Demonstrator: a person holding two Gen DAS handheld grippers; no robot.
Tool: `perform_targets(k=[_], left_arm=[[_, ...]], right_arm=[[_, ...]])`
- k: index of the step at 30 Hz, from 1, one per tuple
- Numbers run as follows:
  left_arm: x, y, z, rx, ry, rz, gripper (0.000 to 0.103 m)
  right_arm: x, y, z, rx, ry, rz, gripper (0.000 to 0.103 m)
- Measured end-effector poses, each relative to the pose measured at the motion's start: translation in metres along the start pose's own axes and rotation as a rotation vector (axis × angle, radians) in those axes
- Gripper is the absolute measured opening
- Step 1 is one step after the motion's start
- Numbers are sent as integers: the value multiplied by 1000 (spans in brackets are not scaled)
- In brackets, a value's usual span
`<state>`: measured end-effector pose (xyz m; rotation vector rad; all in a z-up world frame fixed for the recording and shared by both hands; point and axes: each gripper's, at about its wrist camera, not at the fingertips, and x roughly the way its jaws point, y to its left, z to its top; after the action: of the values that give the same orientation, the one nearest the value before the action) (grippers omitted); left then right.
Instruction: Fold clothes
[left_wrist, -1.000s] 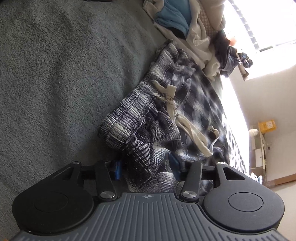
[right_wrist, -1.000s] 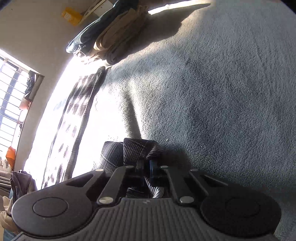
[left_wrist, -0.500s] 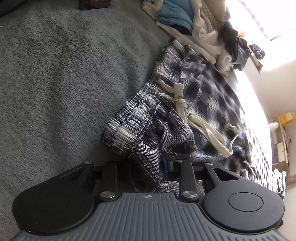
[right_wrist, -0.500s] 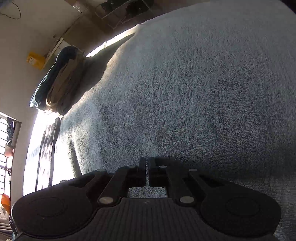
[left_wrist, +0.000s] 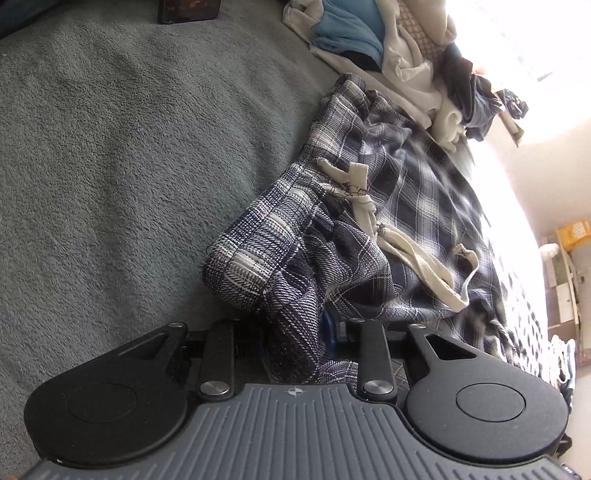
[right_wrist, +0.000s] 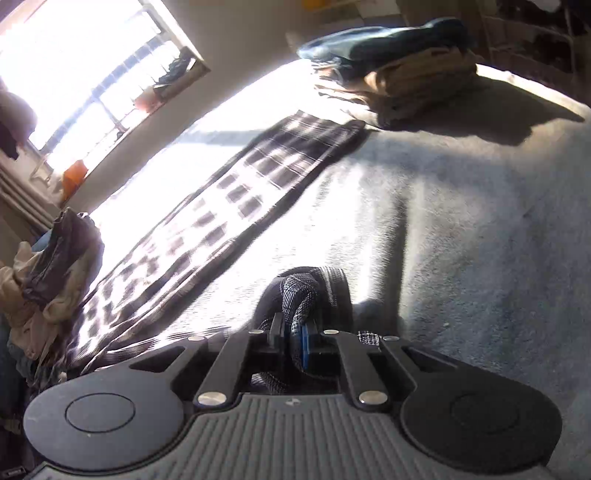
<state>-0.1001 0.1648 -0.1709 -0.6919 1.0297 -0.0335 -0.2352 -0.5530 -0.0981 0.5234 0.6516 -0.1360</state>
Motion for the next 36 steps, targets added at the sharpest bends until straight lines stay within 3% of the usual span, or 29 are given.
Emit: perform_targets(k=[1, 3, 5, 7, 9, 11, 13, 16, 18, 20, 21, 26, 28, 30, 32, 34, 36], left_arm=[[0, 0, 0, 0, 1, -2, 28], [1, 1, 0, -2, 2, -7, 28], [2, 3, 0, -7, 2, -14, 28], [2, 4, 0, -12, 1, -23, 28], [3, 6, 0, -14, 2, -32, 28], [3, 8, 0, -17, 4, -39, 28], [3, 9, 0, -23, 5, -44, 28], [3, 9, 0, -26, 5, -47, 28], [3, 9, 0, -28, 4, -51, 28], [3, 10, 0, -31, 3, -56, 28], [3, 10, -1, -32, 3, -58, 28], [3, 10, 0, -31, 7, -57, 28], [3, 10, 0, -30, 7, -55, 28], [4, 10, 0, -28, 6, -54, 28], [3, 11, 0, -28, 5, -53, 28], [3, 11, 0, -26, 3, -51, 29], [4, 11, 0, -25, 3, -47, 29]], right_arm=[[-5, 28, -4, -152, 13, 78, 9], [-3, 64, -16, -335, 106, 149, 10], [6, 77, -28, -409, 206, 158, 14], [9, 76, -34, -410, 250, 130, 22], [3, 63, -35, -338, 232, 119, 29], [-4, 42, -26, -187, 179, 152, 36], [-10, 21, -18, -34, 118, 175, 50], [-17, -5, -11, 100, 53, 103, 53], [-13, -23, -11, 160, 59, 25, 55], [-4, -37, -16, 234, 92, -23, 69], [0, -44, -19, 276, 106, -35, 71], [19, -48, -37, 352, 120, 46, 71], [30, -37, -40, 304, 147, 57, 70], [39, -22, -39, 220, 162, 37, 60], [47, -6, -36, 135, 169, 10, 17], [45, 2, -28, 101, 136, 1, 8], [34, 7, -11, 86, 51, -14, 7]])
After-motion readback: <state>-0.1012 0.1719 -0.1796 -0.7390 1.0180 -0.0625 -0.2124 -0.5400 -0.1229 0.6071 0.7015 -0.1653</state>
